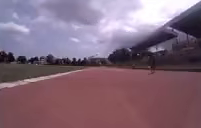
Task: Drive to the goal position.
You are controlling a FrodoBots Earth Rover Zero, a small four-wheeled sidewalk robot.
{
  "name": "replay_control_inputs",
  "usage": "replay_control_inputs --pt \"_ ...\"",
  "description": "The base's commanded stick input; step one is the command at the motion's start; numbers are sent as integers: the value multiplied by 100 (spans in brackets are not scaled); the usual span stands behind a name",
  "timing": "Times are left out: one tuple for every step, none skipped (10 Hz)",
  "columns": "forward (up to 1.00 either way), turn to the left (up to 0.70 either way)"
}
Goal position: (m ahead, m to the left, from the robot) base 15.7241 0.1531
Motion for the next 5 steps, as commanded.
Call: replay_control_inputs --pt "45 0" --pt "45 0" --pt "45 0" --pt "45 0" --pt "45 0"
